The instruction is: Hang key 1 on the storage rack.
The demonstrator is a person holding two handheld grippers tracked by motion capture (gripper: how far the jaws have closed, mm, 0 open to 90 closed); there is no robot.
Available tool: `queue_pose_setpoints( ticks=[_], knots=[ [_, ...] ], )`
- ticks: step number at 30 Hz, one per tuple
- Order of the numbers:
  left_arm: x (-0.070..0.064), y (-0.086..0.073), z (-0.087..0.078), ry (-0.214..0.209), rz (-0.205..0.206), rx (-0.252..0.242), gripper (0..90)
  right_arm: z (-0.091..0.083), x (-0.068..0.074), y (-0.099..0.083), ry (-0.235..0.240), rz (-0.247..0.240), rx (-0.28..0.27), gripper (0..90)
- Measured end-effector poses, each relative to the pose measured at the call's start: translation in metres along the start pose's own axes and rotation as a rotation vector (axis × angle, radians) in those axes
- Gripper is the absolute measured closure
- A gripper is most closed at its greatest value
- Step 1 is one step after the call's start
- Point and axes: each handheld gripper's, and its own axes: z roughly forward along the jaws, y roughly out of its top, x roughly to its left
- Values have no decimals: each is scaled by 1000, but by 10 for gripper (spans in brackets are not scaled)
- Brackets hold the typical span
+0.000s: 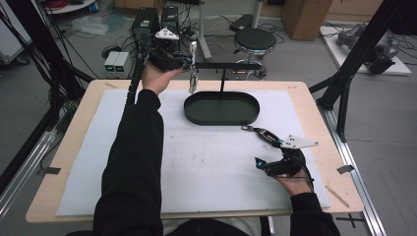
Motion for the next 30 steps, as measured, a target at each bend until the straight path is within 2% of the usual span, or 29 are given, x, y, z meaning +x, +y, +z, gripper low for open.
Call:
queue_pose_setpoints(
  ticks=[4,7,10,15,20,30],
  knots=[
    [-3,1,6,-7,1,-8,867,0,1,0,4,6,7,7],
    [-6,3,9,3,8,-16,867,0,0,-1,4,5,12,7],
    [-5,5,13,7,-4,-12,867,1,1,-2,6,2,14,7],
    [-3,12,22,46,-22,-8,867,1,0,-2,4,-3,18,7],
    [0,16,27,81,-16,8,866,-1,-2,-3,-2,8,17,7],
    [3,16,42,84,-51,3,865,1,-1,-4,2,4,30,7]
  ],
)
